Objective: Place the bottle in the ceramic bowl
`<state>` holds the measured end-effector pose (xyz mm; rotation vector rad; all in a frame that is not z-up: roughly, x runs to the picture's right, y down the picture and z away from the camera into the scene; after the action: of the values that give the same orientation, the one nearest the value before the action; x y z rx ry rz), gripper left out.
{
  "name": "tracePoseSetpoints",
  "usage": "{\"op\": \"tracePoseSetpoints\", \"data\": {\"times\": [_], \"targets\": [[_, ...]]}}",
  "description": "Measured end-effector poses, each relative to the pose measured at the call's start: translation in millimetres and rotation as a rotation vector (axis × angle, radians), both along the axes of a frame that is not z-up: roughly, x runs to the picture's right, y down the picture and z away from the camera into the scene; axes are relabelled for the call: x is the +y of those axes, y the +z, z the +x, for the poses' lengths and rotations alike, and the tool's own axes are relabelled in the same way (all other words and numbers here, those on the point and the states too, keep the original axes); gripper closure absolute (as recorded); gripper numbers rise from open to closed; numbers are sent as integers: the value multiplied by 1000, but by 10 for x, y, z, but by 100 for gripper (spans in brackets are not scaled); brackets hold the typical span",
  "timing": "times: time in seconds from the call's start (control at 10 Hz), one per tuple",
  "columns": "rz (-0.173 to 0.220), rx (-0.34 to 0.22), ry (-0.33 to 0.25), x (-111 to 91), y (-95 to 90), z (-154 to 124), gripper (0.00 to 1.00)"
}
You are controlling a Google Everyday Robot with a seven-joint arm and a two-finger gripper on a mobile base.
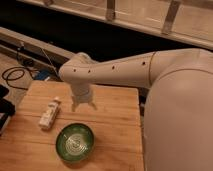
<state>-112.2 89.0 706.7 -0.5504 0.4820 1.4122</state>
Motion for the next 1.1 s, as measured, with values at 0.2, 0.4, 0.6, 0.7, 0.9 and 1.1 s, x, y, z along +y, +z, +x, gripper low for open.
{"op": "tracePoseSetpoints", "data": {"times": [0.2,0.4,0.6,0.7,0.9,1.1], "targets": [[44,-29,-49,-190,57,-288,35],[89,-71,-77,-399,136,-760,35],[133,-95,-92,-506,167,-1161,35],[142,-106,-93,-516,159,-1270,35],[145,-91,-93,-542,184,-1194,35],[142,-102,-91,-519,170,-1238,35]]}}
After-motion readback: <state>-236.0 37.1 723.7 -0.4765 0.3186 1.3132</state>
